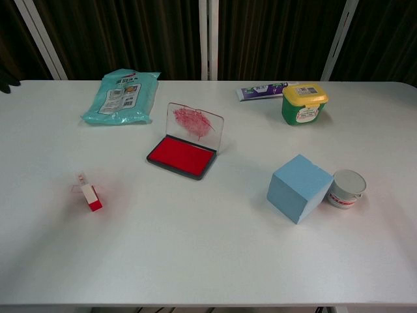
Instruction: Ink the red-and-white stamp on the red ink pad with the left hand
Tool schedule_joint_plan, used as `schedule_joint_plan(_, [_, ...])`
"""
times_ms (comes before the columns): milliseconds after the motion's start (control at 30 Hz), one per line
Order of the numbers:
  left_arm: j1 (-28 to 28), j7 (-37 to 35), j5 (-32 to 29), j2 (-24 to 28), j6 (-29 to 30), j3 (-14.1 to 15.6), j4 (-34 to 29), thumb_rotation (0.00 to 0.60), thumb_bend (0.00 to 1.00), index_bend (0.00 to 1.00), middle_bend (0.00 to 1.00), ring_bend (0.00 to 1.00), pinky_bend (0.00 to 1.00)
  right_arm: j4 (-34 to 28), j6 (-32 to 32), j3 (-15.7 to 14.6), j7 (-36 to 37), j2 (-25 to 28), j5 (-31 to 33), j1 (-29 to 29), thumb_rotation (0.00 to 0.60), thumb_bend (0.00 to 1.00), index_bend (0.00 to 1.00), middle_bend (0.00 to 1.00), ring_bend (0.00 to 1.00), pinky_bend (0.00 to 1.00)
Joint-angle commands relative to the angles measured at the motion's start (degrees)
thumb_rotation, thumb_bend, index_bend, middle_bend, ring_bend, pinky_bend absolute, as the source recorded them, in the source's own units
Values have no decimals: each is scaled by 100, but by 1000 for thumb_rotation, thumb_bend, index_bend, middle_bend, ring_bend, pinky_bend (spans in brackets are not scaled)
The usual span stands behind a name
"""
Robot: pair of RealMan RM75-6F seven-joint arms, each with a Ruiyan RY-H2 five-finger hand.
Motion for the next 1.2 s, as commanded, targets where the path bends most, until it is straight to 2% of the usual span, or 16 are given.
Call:
schedule_joint_plan(33, [-438, -158, 64, -476, -524, 50, 461, 600, 83, 248, 290, 908, 995, 9, -14, -18, 2, -13, 13, -14, 600, 167, 0, 0, 0, 0])
schedule_joint_plan(233, [-724, -445, -14, -977, -821, 163, 993, 600, 98, 247, 268, 907, 993, 35, -4, -25, 52, 33, 79, -66, 600, 167, 0, 0, 0, 0])
schedule_joint_plan(567, [-996, -690, -174, -1513, -1146, 388, 1689, 600, 99, 246, 266, 907, 993, 53, -76, -22, 106, 85, 163, -82, 600, 167, 0, 0, 0, 0])
schedule_joint_plan(900, [-1087, -883, -249, -2069, -1063, 587, 2629, 600, 109, 304, 307, 917, 1000, 62, -89, -31, 103, 74, 119, -66, 600, 166, 0, 0, 0, 0])
schedule_joint_plan(1200, [-1129, -1158, -279, -2388, -849, 735, 3150, 600, 208, 362, 367, 934, 1000, 4, -127, -30, 42, 83, 114, -43, 600, 167, 0, 0, 0, 0])
